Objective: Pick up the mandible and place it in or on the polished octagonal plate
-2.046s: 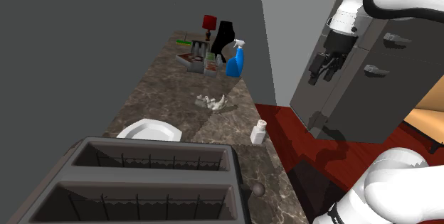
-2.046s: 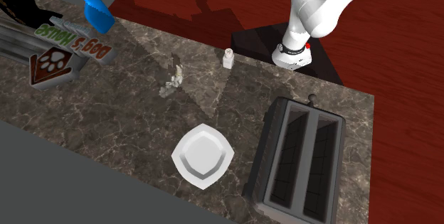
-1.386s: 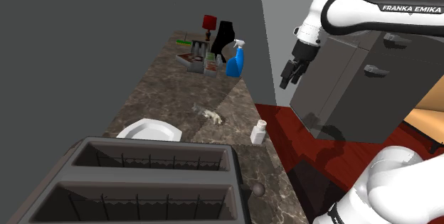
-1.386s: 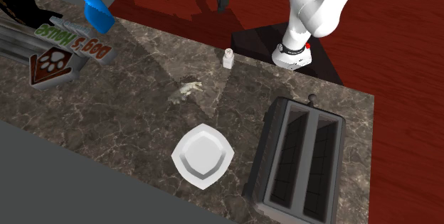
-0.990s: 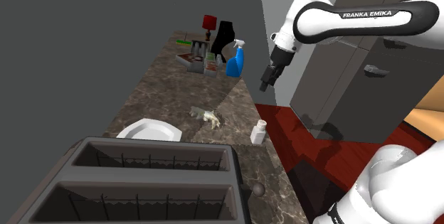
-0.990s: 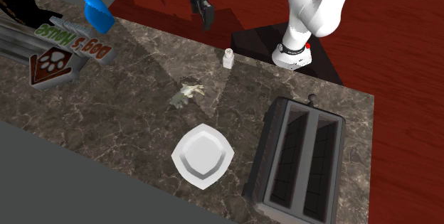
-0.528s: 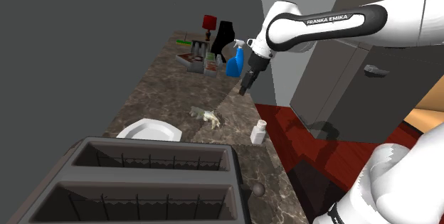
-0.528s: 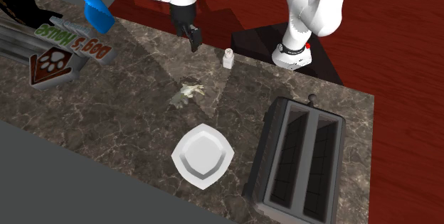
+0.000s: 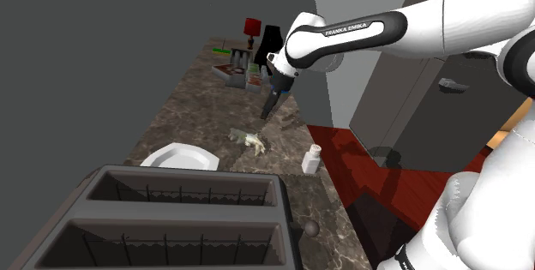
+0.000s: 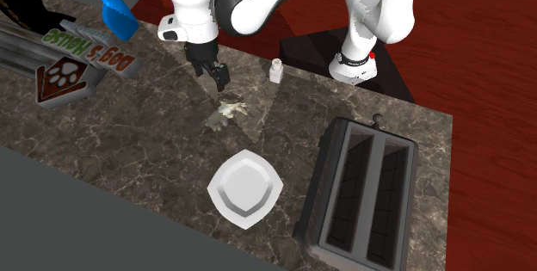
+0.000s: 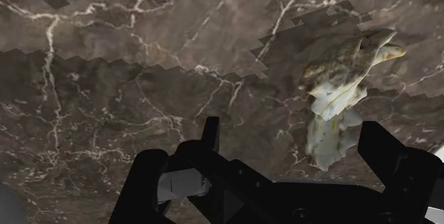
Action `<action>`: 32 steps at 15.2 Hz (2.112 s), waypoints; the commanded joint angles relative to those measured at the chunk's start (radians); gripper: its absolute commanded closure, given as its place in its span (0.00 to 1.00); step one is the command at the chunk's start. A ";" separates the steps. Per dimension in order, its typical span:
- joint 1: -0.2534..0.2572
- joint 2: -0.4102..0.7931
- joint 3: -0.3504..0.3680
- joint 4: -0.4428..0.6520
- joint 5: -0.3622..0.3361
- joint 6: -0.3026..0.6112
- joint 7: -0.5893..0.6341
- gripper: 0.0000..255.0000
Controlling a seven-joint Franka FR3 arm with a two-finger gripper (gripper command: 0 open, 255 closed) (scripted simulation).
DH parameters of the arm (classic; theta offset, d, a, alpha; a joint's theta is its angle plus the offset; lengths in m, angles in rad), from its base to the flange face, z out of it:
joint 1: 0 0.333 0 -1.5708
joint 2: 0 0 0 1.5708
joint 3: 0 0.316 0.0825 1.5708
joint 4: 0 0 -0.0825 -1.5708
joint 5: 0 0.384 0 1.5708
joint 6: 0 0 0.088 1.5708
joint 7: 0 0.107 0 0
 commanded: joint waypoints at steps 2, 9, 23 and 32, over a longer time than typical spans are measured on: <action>0.013 0.057 0.015 0.027 0.031 0.035 -0.042 0.00; 0.019 0.109 0.024 0.003 0.051 0.110 -0.055 0.00; 0.019 0.109 0.024 0.003 0.051 0.110 -0.055 1.00; 0.210 0.258 0.066 0.304 -0.415 -0.319 0.310 0.00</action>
